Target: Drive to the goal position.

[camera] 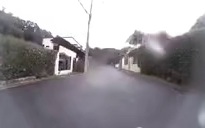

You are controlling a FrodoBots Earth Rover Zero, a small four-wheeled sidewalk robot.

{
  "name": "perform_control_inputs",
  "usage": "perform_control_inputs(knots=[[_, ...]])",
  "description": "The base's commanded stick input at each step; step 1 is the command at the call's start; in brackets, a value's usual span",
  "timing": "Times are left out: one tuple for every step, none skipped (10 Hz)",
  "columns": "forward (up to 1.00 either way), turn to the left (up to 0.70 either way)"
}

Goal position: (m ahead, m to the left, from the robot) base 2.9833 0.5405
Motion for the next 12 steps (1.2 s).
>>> perform_control_inputs(knots=[[0.70, 0.00], [0.70, 0.00], [0.70, 0.00], [0.70, 0.00], [0.70, 0.00], [0.70, 0.00], [0.70, 0.00], [0.70, 0.00], [0.70, 0.00], [0.70, 0.00], [0.70, 0.00], [0.70, 0.00]])
